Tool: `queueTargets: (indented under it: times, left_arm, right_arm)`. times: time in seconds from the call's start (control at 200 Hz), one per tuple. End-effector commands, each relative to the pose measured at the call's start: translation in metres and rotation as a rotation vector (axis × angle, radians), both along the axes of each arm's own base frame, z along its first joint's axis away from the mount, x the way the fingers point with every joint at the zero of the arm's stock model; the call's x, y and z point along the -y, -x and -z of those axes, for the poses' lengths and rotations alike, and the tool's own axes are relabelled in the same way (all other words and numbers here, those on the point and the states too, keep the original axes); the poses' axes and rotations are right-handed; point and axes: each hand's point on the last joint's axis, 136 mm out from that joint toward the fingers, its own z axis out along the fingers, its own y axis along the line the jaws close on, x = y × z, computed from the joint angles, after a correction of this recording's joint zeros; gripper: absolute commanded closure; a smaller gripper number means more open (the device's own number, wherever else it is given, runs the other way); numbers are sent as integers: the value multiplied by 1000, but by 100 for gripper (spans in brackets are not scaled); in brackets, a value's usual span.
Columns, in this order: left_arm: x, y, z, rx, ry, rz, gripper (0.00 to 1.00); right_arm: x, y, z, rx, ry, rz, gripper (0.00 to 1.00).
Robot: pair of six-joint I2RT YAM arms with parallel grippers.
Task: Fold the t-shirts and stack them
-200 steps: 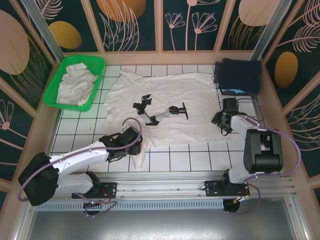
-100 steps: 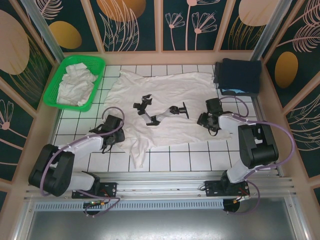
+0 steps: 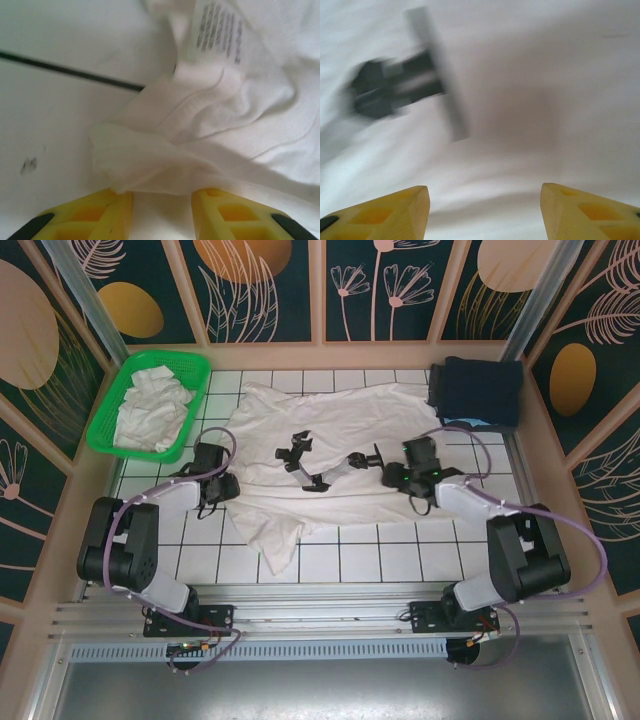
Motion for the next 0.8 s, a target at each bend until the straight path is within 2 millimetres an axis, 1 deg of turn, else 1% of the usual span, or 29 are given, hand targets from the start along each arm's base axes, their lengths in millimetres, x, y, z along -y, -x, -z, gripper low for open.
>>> queueTargets:
  times: [0.0, 0.045, 0.07, 0.1, 0.125, 0.195, 0.26, 0.28, 0.285, 0.295, 0.305, 0.345, 0.36, 0.365, 0.38, 0.39, 0.4, 0.405, 0.44, 0.495, 0.51, 0.56, 0.601, 0.606, 0.616, 0.656, 0.736, 0.791]
  left_arm:
    - [-5, -15, -8, 6, -54, 25, 65]
    - [-1, -21, -10, 1, -47, 40, 70]
    - [3, -23, -14, 5, -31, 54, 71]
    - [8, -25, -20, 18, -8, 65, 71]
    - [13, -25, -27, 35, 19, 79, 69]
    - [30, -18, -57, 112, 60, 130, 63]
    - [52, 0, -84, 183, 16, 214, 60]
    - [61, 8, -89, 198, 0, 243, 58]
    - [63, 9, -90, 202, -2, 251, 58]
    - [68, 13, -92, 206, -5, 264, 57]
    - [72, 17, -94, 210, -7, 280, 57]
    - [92, 34, -97, 210, 6, 344, 56]
    - [99, 40, -97, 208, 13, 364, 56]
    - [101, 42, -96, 205, 15, 369, 56]
    - [109, 48, -95, 200, 21, 391, 56]
    - [113, 53, -93, 192, 23, 405, 56]
    - [119, 58, -91, 185, 27, 421, 56]
    - [121, 60, -91, 182, 29, 428, 56]
    - [139, 77, -82, 152, 36, 490, 56]
    - [162, 104, -63, 94, 23, 568, 58]
    - [168, 112, -58, 76, 22, 593, 60]
    - [186, 137, -39, 14, 8, 675, 65]
    - [194, 153, -28, -19, -25, 715, 66]
    - [195, 155, -25, -25, -30, 720, 66]
    - [197, 159, -22, -34, -36, 728, 66]
    - [202, 173, -11, -63, -59, 762, 63]
    - [200, 191, 4, -120, -111, 772, 59]
    - [195, 199, 9, -149, -139, 765, 58]
  right_arm:
    - [-78, 32, -8, 41, -104, -219, 39]
    - [-105, 45, -7, 54, -115, -310, 39]
    - [-116, 51, -6, 59, -110, -355, 39]
    - [-123, 54, -2, 59, -90, -382, 39]
    - [-122, 54, 2, 47, -68, -376, 39]
    - [-106, 46, 15, -2, -2, -308, 41]
    - [-85, 40, 22, -37, 27, -243, 43]
    - [-75, 37, 24, -53, 30, -209, 43]
    - [-75, 37, 24, -53, 30, -209, 43]
    - [-68, 36, 24, -63, 28, -183, 43]
    - [-68, 36, 24, -63, 28, -183, 43]
    - [-43, 30, 25, -89, 17, -93, 44]
    - [-42, 31, 26, -96, 11, -86, 44]
    - [-32, 28, 26, -102, 5, -55, 44]
    - [-26, 27, 26, -108, -1, -34, 44]
    - [-17, 26, 26, -115, -10, -2, 43]
    - [-15, 25, 26, -116, -12, 6, 43]
    - [-8, 25, 26, -121, -14, 28, 43]
    - [11, 24, 27, -132, -16, 89, 43]
    - [42, 24, 28, -149, 3, 183, 42]
    - [52, 24, 28, -153, 19, 214, 42]
    - [77, 25, 28, -170, 47, 283, 41]
    - [92, 25, 28, -177, 60, 323, 40]
    - [96, 26, 28, -181, 63, 334, 40]
    - [98, 27, 29, -184, 64, 338, 40]
    - [111, 28, 29, -192, 65, 369, 39]
    - [135, 33, 30, -211, 68, 430, 38]
    - [151, 38, 30, -220, 83, 480, 36]
